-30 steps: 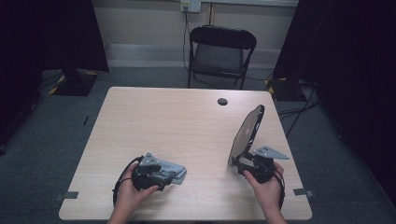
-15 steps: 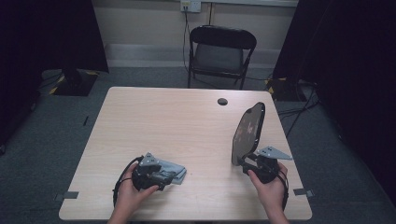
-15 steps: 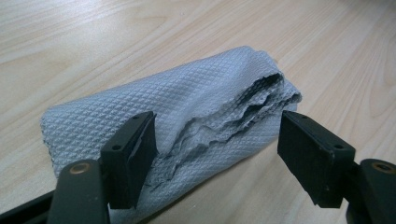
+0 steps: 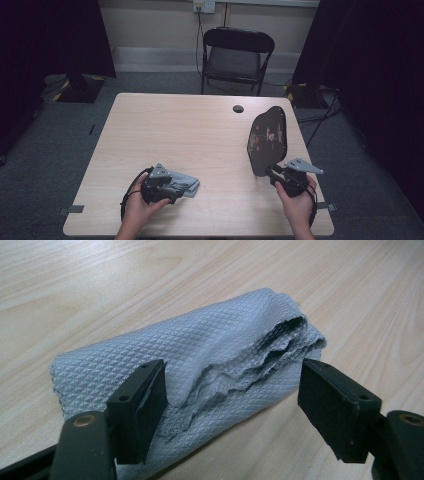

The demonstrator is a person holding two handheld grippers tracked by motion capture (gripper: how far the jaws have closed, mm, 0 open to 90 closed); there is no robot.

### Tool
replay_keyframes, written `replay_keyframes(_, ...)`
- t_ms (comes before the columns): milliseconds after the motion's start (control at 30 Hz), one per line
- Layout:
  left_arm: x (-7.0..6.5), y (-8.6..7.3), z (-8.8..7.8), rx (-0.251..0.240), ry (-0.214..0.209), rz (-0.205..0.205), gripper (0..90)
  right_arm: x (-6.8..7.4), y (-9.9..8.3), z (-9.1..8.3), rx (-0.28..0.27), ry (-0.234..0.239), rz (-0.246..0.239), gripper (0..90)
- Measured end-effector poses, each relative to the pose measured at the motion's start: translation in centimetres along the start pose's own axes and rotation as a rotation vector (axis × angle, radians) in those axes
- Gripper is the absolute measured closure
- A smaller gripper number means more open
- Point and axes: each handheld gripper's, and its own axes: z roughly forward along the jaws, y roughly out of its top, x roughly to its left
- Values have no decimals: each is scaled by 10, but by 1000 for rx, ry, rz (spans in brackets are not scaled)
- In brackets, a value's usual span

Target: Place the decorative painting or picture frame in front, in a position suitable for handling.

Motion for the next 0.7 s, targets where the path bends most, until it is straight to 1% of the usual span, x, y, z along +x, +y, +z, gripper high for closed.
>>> replay_keyframes(67,0,0,0,1,1,2,275,-2,0,-1,-6,-5,-1,705)
replay_keyframes(100,0,0,0,1,1,2,275,-2,0,-1,-6,-5,-1,705)
replay_keyframes(167,0,0,0,1,1,1,274,-6,-1,-1,-13,-9,8,728)
replay_keyframes(333,0,0,1,4,-1,3,274,-10,0,2,-23,-13,21,741)
replay_keyframes(500,0,1,1,2,-2,-1,273,-9,2,9,-21,-13,12,745)
replay_keyframes(533,0,1,1,3,-1,4,272,-9,2,11,-20,-8,16,753)
replay_keyframes(667,0,0,1,1,-5,1,274,-10,3,10,-19,-13,26,769)
replay_keyframes(700,0,0,1,2,-4,0,274,-12,2,10,-22,-9,37,776)
